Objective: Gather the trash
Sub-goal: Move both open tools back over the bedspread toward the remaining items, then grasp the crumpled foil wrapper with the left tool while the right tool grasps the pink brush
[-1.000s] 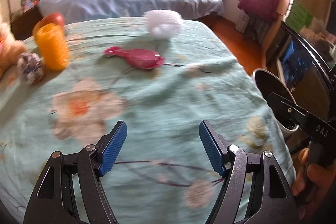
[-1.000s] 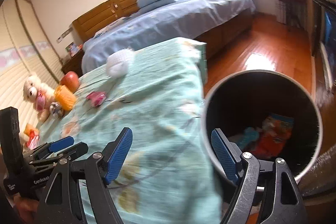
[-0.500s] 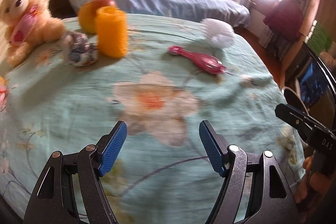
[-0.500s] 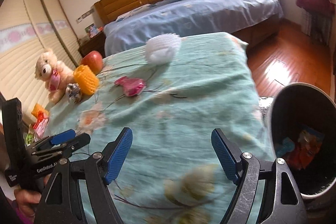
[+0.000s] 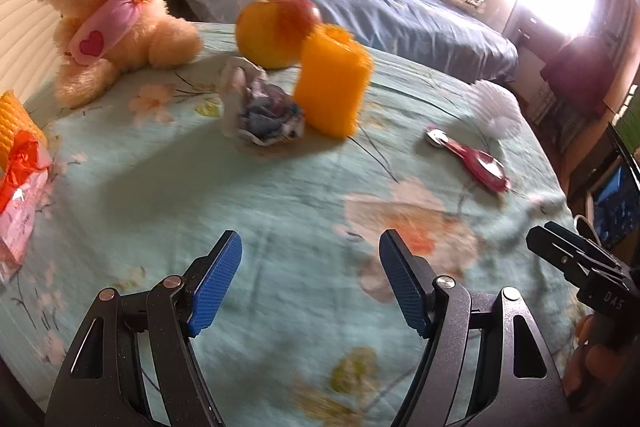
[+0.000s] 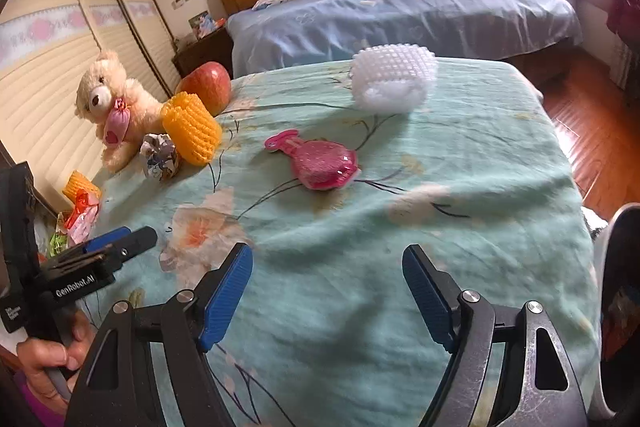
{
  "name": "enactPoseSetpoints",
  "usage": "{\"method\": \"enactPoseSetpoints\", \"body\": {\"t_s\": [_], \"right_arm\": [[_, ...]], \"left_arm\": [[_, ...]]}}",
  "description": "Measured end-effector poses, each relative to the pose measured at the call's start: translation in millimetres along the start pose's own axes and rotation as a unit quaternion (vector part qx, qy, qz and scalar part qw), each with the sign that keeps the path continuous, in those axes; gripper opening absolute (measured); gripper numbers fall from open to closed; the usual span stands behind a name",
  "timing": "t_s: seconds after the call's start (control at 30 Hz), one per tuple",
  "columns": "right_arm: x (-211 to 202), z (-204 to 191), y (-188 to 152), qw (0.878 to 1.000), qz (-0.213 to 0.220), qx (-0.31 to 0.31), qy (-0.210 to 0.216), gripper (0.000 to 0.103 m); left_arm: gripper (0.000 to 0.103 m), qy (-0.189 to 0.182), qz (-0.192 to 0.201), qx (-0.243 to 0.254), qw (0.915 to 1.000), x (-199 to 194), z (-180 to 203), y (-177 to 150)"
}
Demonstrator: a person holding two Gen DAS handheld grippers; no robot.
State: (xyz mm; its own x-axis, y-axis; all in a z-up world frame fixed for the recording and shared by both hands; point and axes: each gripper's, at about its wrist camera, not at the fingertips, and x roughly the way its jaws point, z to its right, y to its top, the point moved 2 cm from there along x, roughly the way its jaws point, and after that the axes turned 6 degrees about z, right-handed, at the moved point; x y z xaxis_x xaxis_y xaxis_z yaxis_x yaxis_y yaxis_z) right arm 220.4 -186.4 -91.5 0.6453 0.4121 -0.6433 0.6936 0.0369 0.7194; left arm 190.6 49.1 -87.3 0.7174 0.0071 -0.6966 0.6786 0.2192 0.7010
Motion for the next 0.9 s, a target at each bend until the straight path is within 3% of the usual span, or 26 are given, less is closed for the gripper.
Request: {"method": "enactPoseSetpoints", "body": {"t_s": [0.7,0.77,0.8,0.87,0.9], "right_arm": [[70.9,-14.4,37.8,0.996,-0.024,-0.071,-0.04,0.078],[73.6,-14.9,38.5,0.996,-0.026,-0.076,-0.042,0.075],[74.7,-14.9,38.6,0.996,-0.026,-0.079,-0.045,0.07],[75.3,-15.1,39.8,0.995,-0.023,-0.081,-0.048,0.061],[75.5,-14.9,40.2,0.995,-0.023,-0.082,-0.048,0.053]], "left_arm": [[0.072,0.052,-0.007,-0.009,0.9986,60.3,-31.6,49.0],[0.053,0.051,-0.003,-0.005,0.9987,62.1,-29.0,51.0],[0.05,0.052,-0.005,-0.002,0.9987,63.5,-27.6,50.9],[0.023,0.05,-0.002,0.005,0.9987,63.8,-25.2,51.4],[0.022,0.046,-0.003,0.009,0.9989,63.9,-23.6,50.8]]}}
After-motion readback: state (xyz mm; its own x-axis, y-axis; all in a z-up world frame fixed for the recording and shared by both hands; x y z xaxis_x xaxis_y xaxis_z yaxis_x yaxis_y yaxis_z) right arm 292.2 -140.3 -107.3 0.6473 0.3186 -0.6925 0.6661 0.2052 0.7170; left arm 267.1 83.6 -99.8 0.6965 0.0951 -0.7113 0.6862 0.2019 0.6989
